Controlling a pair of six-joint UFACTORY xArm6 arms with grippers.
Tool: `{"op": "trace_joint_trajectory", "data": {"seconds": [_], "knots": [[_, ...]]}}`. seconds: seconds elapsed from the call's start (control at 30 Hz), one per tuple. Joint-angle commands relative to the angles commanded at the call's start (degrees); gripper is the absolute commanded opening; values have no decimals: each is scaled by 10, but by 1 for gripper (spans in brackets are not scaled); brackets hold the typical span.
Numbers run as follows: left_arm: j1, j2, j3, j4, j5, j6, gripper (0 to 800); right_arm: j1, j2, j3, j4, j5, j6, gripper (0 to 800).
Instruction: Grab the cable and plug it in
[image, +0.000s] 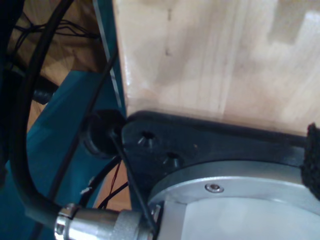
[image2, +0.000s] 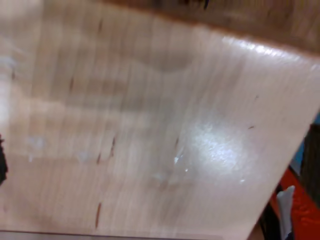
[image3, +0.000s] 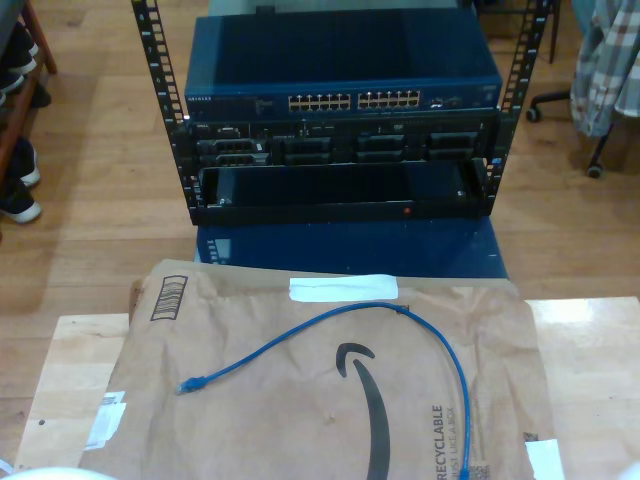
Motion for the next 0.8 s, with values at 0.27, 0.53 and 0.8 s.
{"op": "trace_joint_trajectory", "data": {"seconds": [0.27, 0.53, 0.8], "knots": [[-5, -3, -85, -4, 129, -9, 799, 0, 1, -77, 5, 110, 18, 800], [-129, 3, -220, -57, 263, -81, 799, 4, 1, -131, 84, 112, 41, 799], [-329, 5, -313, -140, 298, -295, 799, 181, 5, -196, 86, 110, 251, 798]]}}
